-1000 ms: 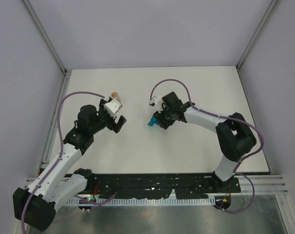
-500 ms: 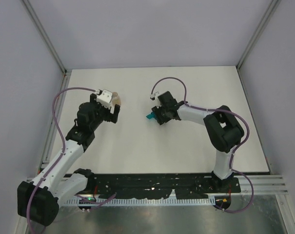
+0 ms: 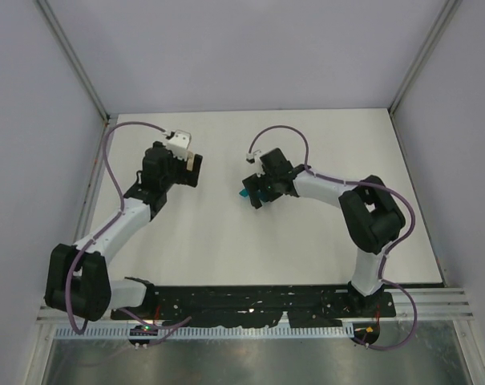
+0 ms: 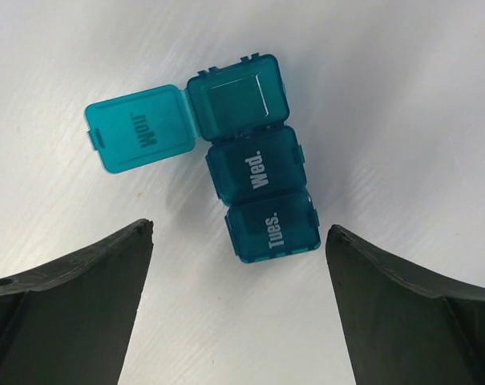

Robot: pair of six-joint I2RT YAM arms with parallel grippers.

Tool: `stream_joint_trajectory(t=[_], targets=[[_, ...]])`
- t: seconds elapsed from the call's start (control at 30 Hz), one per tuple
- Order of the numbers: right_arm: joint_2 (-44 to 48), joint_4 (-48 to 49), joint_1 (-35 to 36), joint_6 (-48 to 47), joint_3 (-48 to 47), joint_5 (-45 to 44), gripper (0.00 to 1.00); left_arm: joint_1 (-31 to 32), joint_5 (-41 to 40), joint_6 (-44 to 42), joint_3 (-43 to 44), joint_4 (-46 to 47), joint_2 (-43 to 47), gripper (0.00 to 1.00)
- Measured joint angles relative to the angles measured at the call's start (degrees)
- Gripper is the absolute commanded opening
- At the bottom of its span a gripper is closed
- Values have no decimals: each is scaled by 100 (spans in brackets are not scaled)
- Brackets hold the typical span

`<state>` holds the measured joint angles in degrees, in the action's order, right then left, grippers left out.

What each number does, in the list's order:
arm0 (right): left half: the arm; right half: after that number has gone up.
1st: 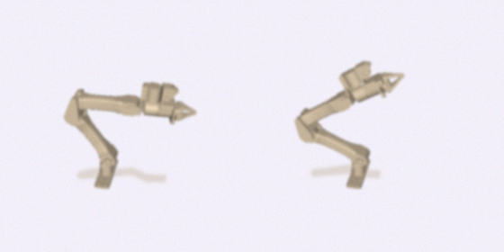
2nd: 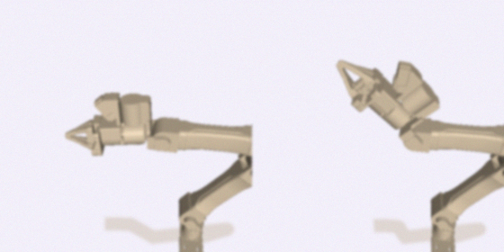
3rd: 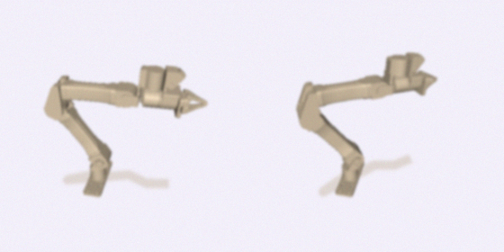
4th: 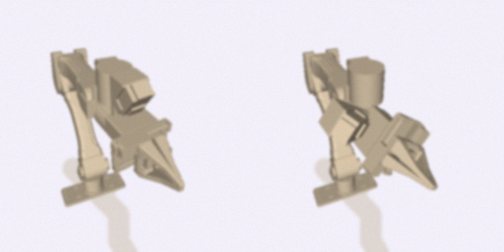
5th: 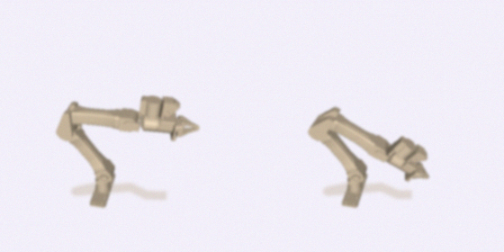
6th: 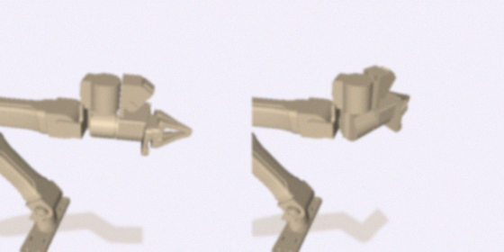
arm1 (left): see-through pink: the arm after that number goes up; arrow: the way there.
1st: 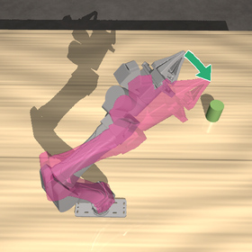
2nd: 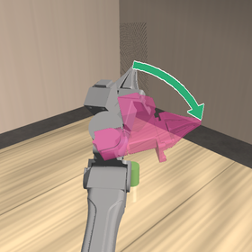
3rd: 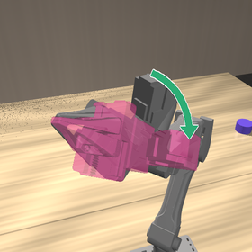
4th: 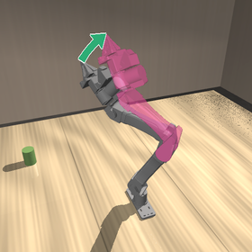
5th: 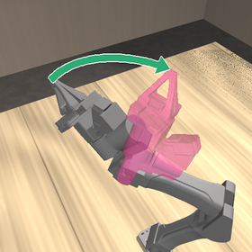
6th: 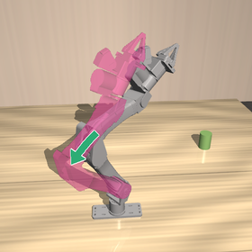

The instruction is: Sort the pills into containers

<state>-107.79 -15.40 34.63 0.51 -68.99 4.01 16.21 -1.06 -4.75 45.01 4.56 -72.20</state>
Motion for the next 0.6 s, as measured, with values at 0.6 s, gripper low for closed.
stream_joint_trajectory(t=[0.6], targets=[[2374, -719, 0, -1062, 356, 339, 93, -11, -343, 282, 3560, -2330, -2850, 96]])
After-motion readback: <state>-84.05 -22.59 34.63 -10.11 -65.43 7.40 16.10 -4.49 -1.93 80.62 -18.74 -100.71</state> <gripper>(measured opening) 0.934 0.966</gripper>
